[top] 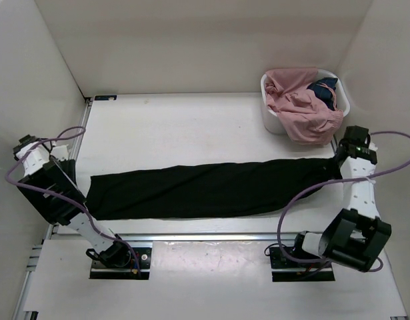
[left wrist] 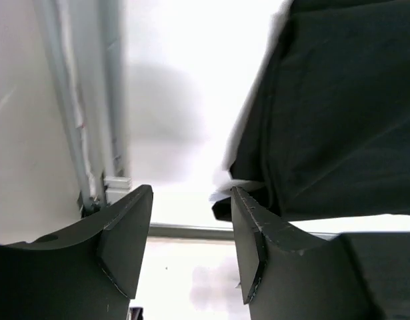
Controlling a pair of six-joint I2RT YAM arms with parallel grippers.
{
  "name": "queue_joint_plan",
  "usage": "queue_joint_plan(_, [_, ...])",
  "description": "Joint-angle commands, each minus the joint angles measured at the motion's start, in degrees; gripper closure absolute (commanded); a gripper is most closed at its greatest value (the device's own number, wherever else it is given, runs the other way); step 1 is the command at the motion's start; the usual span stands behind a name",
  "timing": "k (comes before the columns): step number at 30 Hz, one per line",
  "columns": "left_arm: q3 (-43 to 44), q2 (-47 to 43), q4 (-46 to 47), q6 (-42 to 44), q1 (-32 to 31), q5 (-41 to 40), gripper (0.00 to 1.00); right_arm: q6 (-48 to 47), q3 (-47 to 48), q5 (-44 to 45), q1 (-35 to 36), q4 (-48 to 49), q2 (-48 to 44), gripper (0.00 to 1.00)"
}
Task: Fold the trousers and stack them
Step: Fold the trousers
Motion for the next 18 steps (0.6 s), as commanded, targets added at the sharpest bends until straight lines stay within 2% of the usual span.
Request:
queue_joint_plan(1, [1.11, -1.00, -2.23, -0.58, -3.60, 3.93, 0.38, -2.70, 7.74, 14.06, 7.17, -6.92, -5.26, 1.00])
queue_joint_plan(4, [-2.49, -0.20, -0.49, -1.81, -7.64, 4.45, 0.38, -1.66, 10.66, 22.84, 22.70, -9.29, -7.82, 1.00])
queue_joint_plan(5, [-3.54, -0.20, 0.48, -2.33, -9.65, 4.45, 0.38, 1.57, 12.32, 29.31, 32.41, -10.34, -7.82, 1.00])
queue_joint_plan(7, [-5.74, 0.94, 2.94, -2.86, -11.51, 4.45, 0.38, 7.11, 13.91, 34.36, 41.95, -15.61, -5.29, 1.00])
queue_joint_plan(8, [-5.75, 1.47, 3.73, -3.91, -12.48, 3.58, 0.38, 13.84, 14.70, 36.21, 50.96, -17.37, -3.79, 1.00])
queue_joint_plan(9, [-6.45, 2.60, 4.61, -3.92, -13.97, 2.36, 0.39, 17.65, 16.19, 39.62, 55.40, -20.60, 0.05, 1.00])
queue_joint_plan(10, [-6.45, 3.14, 6.01, -4.70, -14.59, 1.74, 0.39, 21.34, 16.99, 41.22, 63.45, -22.11, 2.44, 1.00])
queue_joint_plan(11, [-6.45, 3.66, 6.72, -5.41, -15.12, 1.12, 0.39, 28.95, 18.04, 42.63, 67.19, -23.70, 7.68, 1.00])
queue_joint_plan(13, [-6.45, 5.25, 7.26, -5.41, -15.83, 0.50, 0.42, 37.33, 24.70, 45.09, 76.48, -30.45, 14.12, 1.00])
queue_joint_plan(14, [-6.45, 5.77, 8.13, -6.02, -16.35, 0.50, 0.43, 44.77, 27.95, 46.58, 79.15, -33.26, 21.28, 1.00])
queue_joint_plan(15, [-6.98, 6.65, 8.92, -6.03, -16.35, -0.02, 0.45, 49.02, 36.34, 46.60, 83.44, -40.86, 25.10, 1.00])
queue_joint_plan(16, [-6.98, 6.66, 8.93, -6.03, -16.96, -0.03, 0.46, 49.58, 39.90, 46.60, 85.22, -40.94, 31.66, 1.00])
queue_joint_plan(18, [-7.51, 7.36, 9.46, -6.03, -17.58, -0.03, 0.47, 52.03, 45.01, 44.42, 89.61, -40.94, 36.10, 1.00])
